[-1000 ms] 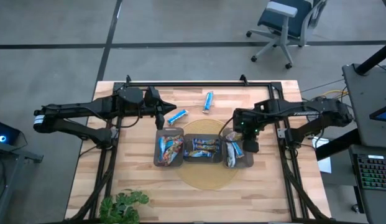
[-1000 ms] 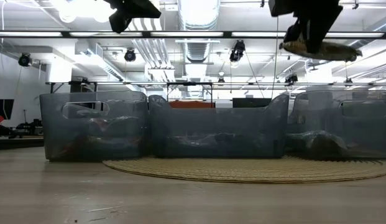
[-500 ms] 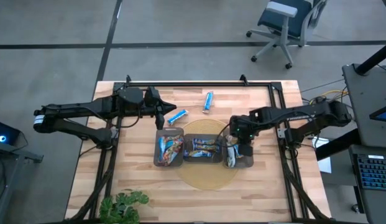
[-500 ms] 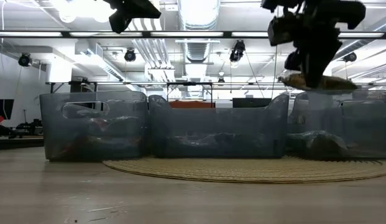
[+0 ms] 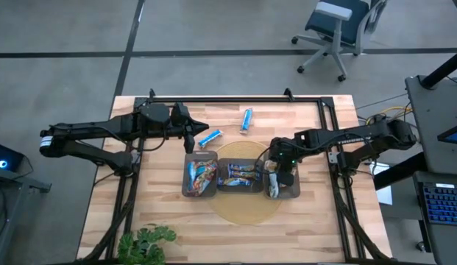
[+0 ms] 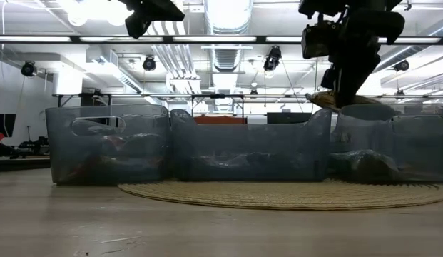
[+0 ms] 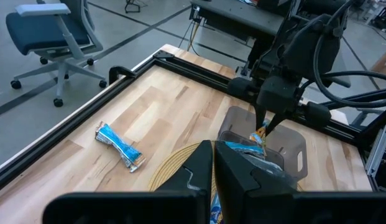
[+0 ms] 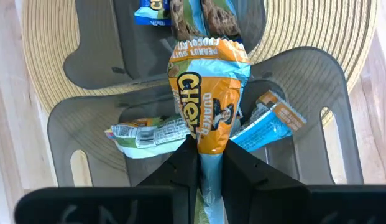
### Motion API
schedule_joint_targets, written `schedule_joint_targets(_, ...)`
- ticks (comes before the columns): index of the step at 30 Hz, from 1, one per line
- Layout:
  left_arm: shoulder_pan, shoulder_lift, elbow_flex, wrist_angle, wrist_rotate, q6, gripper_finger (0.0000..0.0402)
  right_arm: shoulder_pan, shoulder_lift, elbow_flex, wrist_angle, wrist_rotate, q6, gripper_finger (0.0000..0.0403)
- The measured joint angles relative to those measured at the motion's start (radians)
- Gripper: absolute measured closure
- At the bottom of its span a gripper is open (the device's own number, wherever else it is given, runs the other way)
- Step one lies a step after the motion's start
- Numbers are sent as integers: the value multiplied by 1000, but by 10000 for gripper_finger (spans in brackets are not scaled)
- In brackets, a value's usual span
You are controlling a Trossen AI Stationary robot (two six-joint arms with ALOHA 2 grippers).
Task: Pick and place Granola Bars by type
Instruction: Put the orange granola bar into the right black bin
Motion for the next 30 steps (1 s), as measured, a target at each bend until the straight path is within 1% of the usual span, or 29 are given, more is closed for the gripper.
schedule_joint_targets(8,0,0,0,0,0,-1,401,0,0,-1,-2,0,3,360)
schedule_joint_targets(16,0,0,0,0,0,-2,401,0,0,-1,-12,-9,49,360)
schedule_joint_targets(19,0,0,0,0,0,-2,401,-1,0,-1,-47,-33,64,357)
schedule_joint_targets(22,0,0,0,0,0,-2,401,0,0,-3,-82,-38,84,345)
schedule_joint_targets(30,0,0,0,0,0,-2,401,-1,0,-7,-83,-32,104,295)
